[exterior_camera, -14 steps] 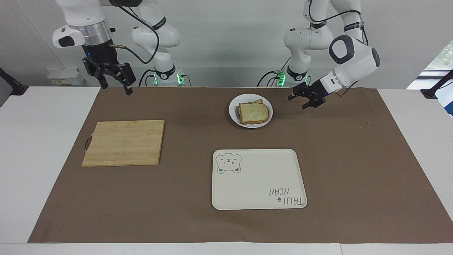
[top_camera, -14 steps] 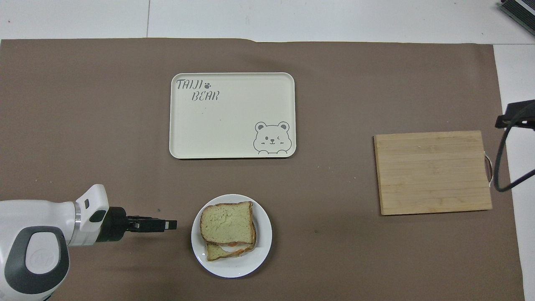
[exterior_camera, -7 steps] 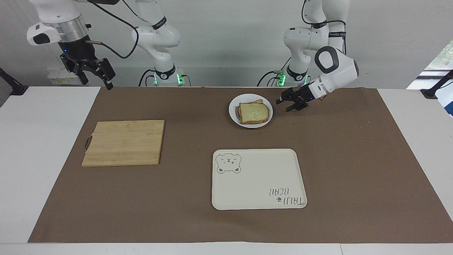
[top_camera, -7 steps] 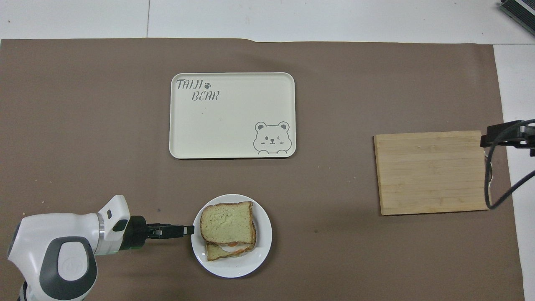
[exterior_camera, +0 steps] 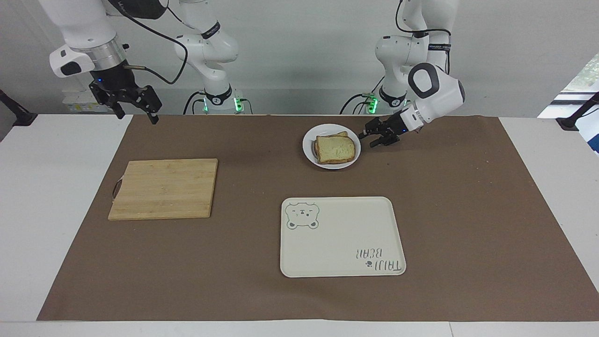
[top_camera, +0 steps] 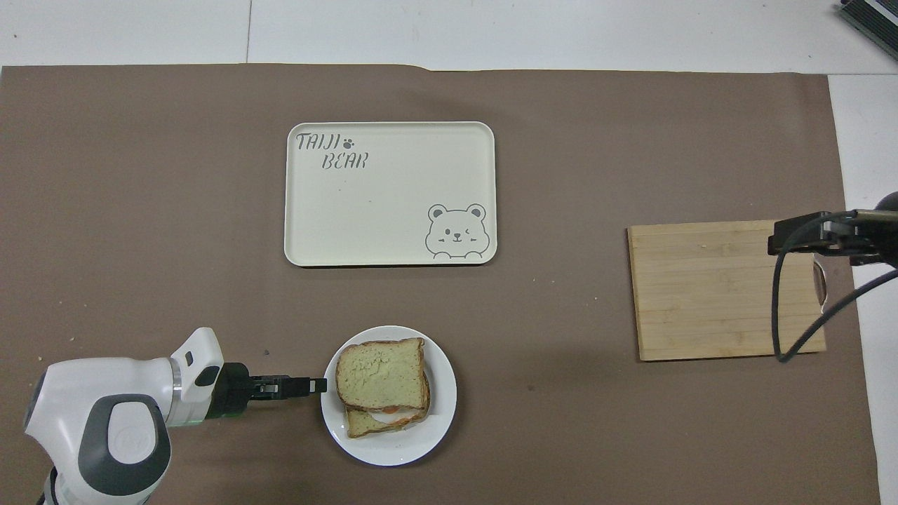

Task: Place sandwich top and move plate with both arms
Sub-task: 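Grip the white plate rim with the left gripper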

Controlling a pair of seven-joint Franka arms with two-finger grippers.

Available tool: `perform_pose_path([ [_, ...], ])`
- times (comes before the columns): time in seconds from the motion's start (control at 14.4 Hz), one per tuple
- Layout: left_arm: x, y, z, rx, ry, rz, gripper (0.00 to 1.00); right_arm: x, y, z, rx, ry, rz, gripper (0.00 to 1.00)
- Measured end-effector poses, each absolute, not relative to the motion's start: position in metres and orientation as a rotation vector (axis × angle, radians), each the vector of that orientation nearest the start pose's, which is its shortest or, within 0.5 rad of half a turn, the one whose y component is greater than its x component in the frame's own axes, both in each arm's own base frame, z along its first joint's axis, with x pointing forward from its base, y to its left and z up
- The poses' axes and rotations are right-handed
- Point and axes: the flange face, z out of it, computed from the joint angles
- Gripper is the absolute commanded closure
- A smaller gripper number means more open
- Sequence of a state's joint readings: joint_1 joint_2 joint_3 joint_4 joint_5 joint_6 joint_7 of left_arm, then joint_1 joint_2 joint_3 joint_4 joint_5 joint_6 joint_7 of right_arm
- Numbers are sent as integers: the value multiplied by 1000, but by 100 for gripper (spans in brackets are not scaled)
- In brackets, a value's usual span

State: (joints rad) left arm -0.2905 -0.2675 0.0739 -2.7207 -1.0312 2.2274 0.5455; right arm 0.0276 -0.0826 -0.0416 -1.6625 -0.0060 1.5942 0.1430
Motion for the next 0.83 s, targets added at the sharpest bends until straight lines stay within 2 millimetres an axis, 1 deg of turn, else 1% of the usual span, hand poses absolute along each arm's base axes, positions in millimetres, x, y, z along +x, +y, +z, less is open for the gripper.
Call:
perform_pose_path([
  [0.14,362,-111,295,2372,8,-115,37,531,-15,629,-3132,262,-30,0],
  [0.28,361,-114,291,2372,13,-125,39,531,-15,637,-3131,261,-53,0],
  [0.35,361,-115,289,2371,14,-130,42,529,-15,643,-3131,259,-58,0],
  [0.42,361,-115,289,2370,15,-131,49,527,-15,650,-3132,244,-54,0],
  [0.48,360,-115,288,2369,16,-132,52,525,-16,655,-3134,219,-50,0],
  [0.83,359,-119,285,2367,13,-147,53,524,-16,657,-3137,190,-46,0],
])
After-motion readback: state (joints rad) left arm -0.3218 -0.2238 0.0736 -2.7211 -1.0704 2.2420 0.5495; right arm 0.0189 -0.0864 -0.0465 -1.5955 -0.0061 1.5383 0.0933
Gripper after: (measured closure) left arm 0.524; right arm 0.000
